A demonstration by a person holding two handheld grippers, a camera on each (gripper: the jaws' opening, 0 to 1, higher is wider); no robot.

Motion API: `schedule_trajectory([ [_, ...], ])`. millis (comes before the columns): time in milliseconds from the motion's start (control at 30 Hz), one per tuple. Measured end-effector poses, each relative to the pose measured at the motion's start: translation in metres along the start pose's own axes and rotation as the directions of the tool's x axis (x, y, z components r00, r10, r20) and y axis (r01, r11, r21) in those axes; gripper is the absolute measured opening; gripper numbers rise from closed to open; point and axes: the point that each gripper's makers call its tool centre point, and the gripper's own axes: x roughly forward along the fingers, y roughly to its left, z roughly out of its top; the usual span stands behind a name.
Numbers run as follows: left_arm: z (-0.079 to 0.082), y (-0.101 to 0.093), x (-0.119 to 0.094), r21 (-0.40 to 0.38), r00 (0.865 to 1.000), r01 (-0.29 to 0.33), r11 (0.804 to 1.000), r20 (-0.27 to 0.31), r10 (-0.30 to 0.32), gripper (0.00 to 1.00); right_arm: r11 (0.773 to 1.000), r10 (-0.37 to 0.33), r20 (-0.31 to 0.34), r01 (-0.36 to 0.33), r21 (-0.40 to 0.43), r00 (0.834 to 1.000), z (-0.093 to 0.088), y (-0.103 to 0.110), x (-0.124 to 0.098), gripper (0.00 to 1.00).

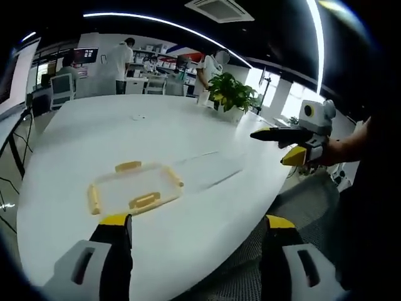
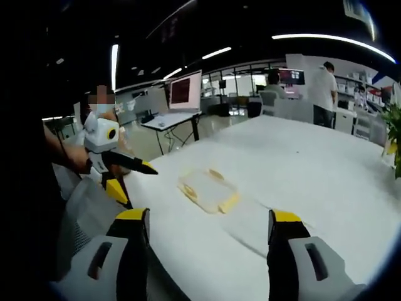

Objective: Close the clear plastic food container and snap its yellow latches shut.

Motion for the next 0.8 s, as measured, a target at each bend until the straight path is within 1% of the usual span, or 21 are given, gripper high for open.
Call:
schedule_trajectory([
  [167,0.004,0.012,-0.001,0.004,1.0,0.01,1.0,-0.011,-0.01,0.81,0.999,0.026,-0.014,-0.027,-0.019,1.0,0.004,0.004,0.014,0.73],
  [267,0.004,0.017,0.0,0.005,0.999,0.028,1.0,-0.027,-0.028,0.79,0.999,0.037,-0.018,-0.038,-0.029,0.999,0.005,0.004,0.022,0.73],
  [367,0.003,0.023,0.0,0.018,0.999,0.032,0.999,-0.044,-0.032,0.78,0.998,0.048,-0.017,-0.048,-0.028,0.999,0.008,0.004,0.029,0.73],
  [433,0.003,0.028,0.001,0.012,0.998,0.033,0.999,-0.048,-0.032,0.77,0.998,0.053,-0.017,-0.054,-0.03,0.998,0.009,0.005,0.034,0.73],
  [667,-0.001,0.035,0.003,0.011,0.996,0.05,0.999,-0.068,-0.049,0.73,0.997,0.068,-0.03,-0.07,-0.043,0.997,0.009,0.004,0.046,0.72],
  [733,-0.002,0.038,0.003,0.013,0.996,0.05,0.999,-0.079,-0.049,0.72,0.996,0.071,-0.04,-0.073,-0.058,0.997,0.008,0.003,0.05,0.7],
  [767,-0.002,0.041,0.003,0.012,0.996,0.051,0.999,-0.08,-0.05,0.72,0.995,0.072,-0.06,-0.076,-0.069,0.996,0.006,0.002,0.052,0.68],
  [800,-0.002,0.043,0.003,0.011,0.995,0.051,0.999,-0.082,-0.05,0.72,0.995,0.076,-0.059,-0.08,-0.068,0.995,0.006,0.002,0.054,0.67],
])
